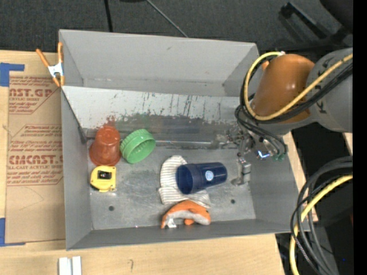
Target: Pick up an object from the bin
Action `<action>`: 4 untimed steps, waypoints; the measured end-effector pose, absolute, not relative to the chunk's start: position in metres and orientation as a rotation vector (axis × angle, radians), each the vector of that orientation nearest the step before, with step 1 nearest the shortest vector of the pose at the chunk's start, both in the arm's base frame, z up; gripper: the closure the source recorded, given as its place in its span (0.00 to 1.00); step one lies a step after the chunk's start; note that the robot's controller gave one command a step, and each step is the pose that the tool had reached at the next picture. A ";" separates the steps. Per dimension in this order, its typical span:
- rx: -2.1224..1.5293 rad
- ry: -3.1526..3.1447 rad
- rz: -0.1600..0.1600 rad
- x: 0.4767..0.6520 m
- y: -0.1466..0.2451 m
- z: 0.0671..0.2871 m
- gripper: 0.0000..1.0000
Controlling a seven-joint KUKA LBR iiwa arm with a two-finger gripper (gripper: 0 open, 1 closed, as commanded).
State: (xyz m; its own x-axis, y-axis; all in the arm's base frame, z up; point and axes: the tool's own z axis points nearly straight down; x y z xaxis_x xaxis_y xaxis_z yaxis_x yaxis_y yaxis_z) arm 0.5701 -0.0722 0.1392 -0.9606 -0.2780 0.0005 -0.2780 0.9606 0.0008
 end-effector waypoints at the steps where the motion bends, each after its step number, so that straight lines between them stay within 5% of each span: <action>1: 0.181 -3.140 -0.001 0.567 -0.051 0.135 0.00; 2: 0.515 -3.103 0.001 0.561 -0.036 0.078 0.00; 3: 0.395 -3.122 -0.001 0.567 -0.034 0.058 1.00; 4: 0.381 -3.125 -0.001 0.567 -0.034 0.058 1.00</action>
Offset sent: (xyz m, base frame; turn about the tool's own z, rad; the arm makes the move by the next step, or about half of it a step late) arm -0.0112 0.0384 -0.0692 -0.0529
